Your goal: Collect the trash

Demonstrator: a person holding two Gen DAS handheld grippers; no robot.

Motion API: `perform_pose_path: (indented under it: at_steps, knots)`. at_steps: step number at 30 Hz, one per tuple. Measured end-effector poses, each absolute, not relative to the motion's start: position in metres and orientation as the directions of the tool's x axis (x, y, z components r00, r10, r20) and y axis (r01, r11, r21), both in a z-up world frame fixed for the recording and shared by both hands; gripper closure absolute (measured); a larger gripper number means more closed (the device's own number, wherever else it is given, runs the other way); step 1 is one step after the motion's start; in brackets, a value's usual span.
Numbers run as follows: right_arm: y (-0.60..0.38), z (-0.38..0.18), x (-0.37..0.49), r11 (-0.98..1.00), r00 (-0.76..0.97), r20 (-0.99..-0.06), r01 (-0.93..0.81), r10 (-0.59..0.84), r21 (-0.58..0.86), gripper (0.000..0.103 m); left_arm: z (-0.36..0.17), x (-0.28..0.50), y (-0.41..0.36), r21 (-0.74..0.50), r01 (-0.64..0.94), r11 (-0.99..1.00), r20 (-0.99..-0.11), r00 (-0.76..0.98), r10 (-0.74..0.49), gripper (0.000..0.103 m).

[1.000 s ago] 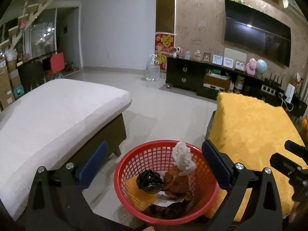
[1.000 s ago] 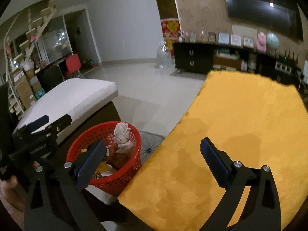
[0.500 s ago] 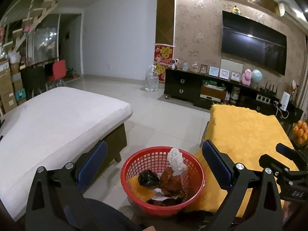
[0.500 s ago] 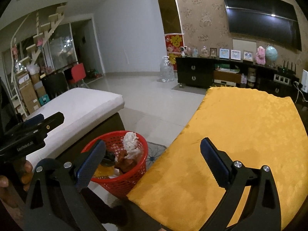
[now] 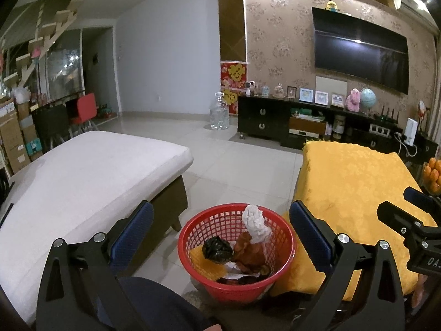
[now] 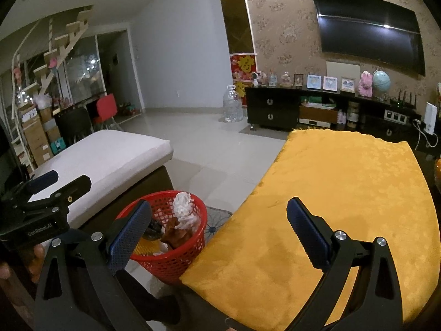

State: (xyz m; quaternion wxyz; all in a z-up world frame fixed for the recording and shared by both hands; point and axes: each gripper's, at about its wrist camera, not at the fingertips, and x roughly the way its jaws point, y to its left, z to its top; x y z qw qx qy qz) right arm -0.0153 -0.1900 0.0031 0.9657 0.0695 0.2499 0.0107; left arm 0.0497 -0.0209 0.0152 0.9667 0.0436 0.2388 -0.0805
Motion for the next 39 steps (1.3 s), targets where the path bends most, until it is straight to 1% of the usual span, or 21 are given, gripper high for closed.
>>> perform_pose_path:
  at_steps: [22, 28, 39]
  knots:
    - [-0.1886, 0.0033, -0.0164, 0.990, 0.873, -0.484, 0.016, 0.055, 0.142, 0.007, 0.0146, 0.0442, -0.0285, 0.036, 0.178, 0.983, -0.469, 0.872, -0.141, 0.008]
    - [-0.1882, 0.0040, -0.0172, 0.990, 0.873, -0.484, 0.015, 0.057, 0.142, 0.007, 0.0133, 0.0489, -0.0245, 0.005, 0.184, 0.983, -0.484, 0.861, -0.158, 0.008]
    - [-0.1871, 0.0028, -0.0172, 0.990, 0.871, -0.487, 0.016, 0.055, 0.142, 0.007, 0.0090, 0.0525, -0.0223, 0.013, 0.141, 0.990, -0.504, 0.856, -0.116, 0.008]
